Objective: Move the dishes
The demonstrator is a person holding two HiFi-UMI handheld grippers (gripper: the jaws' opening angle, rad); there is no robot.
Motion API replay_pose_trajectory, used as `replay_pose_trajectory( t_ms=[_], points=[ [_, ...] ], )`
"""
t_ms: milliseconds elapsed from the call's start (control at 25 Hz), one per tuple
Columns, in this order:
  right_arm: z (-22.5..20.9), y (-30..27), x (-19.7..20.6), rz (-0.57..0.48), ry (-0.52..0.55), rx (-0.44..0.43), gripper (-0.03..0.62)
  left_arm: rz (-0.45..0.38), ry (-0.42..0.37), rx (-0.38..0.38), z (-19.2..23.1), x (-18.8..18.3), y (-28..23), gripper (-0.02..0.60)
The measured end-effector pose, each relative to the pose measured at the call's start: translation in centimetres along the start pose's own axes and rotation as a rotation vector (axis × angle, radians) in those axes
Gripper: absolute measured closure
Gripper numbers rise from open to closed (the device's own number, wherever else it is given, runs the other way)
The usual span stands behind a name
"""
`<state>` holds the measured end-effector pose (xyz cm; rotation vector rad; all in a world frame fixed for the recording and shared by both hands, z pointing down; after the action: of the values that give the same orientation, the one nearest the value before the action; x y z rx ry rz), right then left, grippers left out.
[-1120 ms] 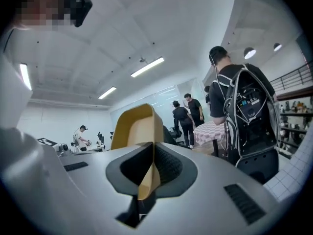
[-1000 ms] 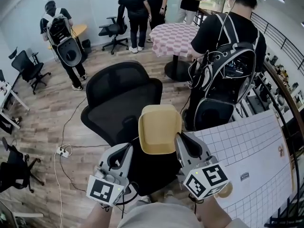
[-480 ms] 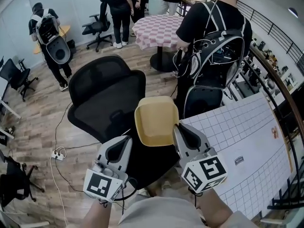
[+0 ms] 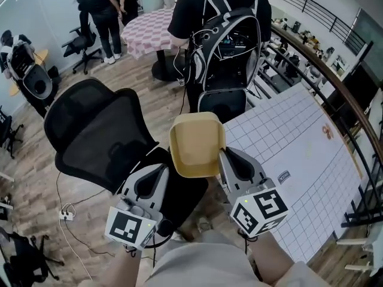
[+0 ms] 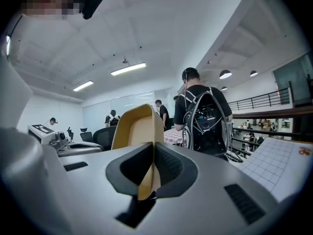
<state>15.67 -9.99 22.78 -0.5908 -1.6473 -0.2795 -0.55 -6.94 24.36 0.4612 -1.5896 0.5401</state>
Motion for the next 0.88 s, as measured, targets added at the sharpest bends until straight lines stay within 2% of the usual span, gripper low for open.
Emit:
replay_pose_trajectory(
  t_ms=[240, 520, 680, 880],
  points=[
    [-3.6, 4.3, -0.9, -0.020, 0.005, 0.112, 0.565, -0.009, 0.006, 0.116, -3.8, -0.6, -3.7, 0.568],
    [-7.3, 6.3, 0.5, -0.026, -0.022, 0.198, 0.565, -0.021, 0.016, 0.201, -6.4, 0.2, -7.0, 0.568],
    [-9.9, 6.5, 1.5, -0.011, -0.039, 0.226, 0.565, 0.042, 0.049, 0.234, -8.3, 1.4, -9.4, 0.568],
    [-11.8, 5.3, 4.0, 0.050, -0.070, 0.236, 0.564, 0.105, 0.054, 0.249, -9.1, 4.0, -11.4, 0.568]
  ],
)
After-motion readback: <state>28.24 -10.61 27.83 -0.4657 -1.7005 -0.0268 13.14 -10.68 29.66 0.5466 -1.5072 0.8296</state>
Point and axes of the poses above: the fingertips, and each gripper's own axes: y backward along the fingers, z to its left, x out of its underside, the point moved 3 cm from there along y, backward along the fingers, and after that the axes turned 1 degree about z, right-handed, at the moved point
